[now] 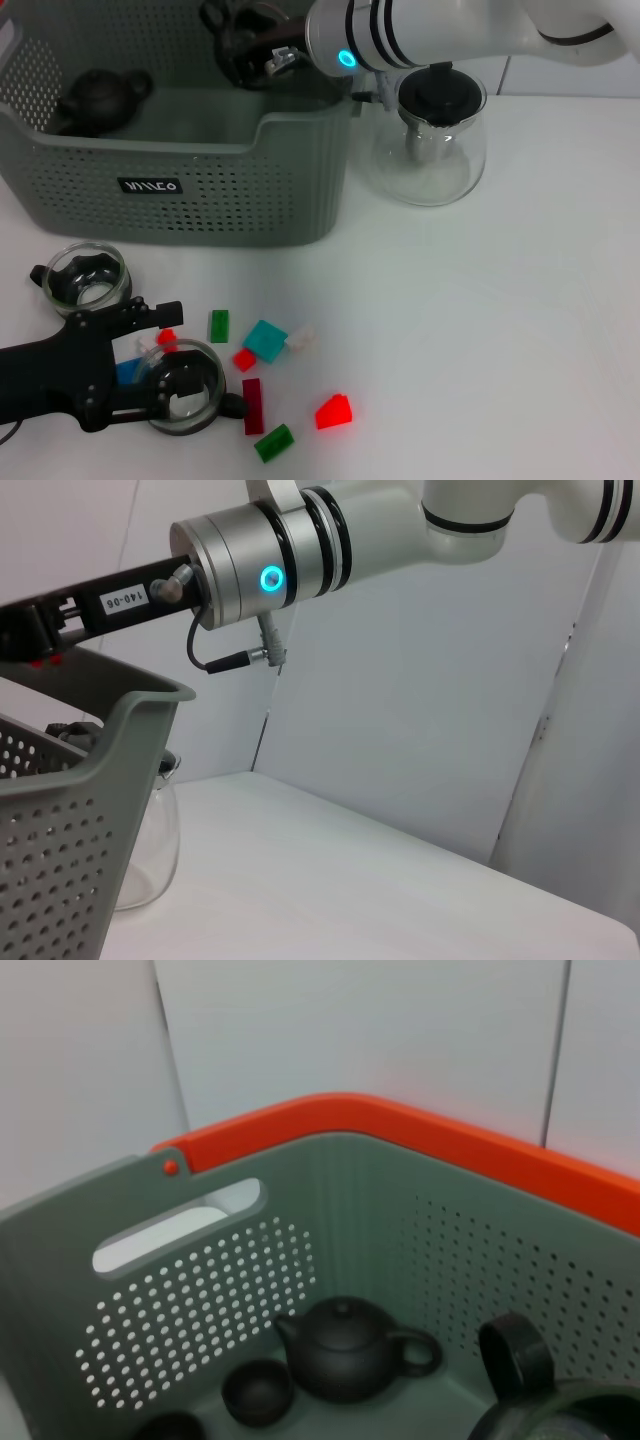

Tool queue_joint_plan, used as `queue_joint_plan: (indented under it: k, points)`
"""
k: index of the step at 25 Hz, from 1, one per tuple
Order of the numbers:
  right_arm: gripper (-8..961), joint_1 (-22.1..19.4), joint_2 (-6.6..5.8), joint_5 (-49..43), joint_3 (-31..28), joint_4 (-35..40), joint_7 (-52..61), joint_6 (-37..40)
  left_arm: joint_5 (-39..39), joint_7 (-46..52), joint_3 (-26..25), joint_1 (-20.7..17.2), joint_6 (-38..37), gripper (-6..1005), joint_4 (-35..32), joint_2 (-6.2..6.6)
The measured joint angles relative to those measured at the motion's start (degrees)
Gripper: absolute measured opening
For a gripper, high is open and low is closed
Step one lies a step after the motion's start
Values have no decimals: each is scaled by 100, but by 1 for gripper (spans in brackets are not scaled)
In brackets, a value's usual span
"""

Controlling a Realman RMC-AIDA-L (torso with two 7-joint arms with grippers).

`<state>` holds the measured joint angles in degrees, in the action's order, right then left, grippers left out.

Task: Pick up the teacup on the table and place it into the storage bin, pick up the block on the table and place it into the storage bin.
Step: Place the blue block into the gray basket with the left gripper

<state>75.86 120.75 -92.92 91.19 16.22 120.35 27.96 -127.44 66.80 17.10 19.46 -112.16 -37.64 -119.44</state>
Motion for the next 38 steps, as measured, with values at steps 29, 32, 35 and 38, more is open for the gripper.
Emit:
queue_joint_plan:
  k: [29, 32, 35, 38]
  points:
    - [61, 68, -34, -849, -57, 84, 901, 291, 0, 0, -22, -4, -4, 842, 2, 0]
    - [64, 43, -34, -852, -67, 109, 899, 282, 2, 0, -22, -4, -2, 842, 2, 0]
    - [67, 21, -34, -852, -67, 121, 890, 251, 9, 0, -22, -4, 0, 842, 2, 0]
    - [158, 5, -34, -847, -86, 121, 906, 248, 9, 0, -22, -4, 2, 842, 2, 0]
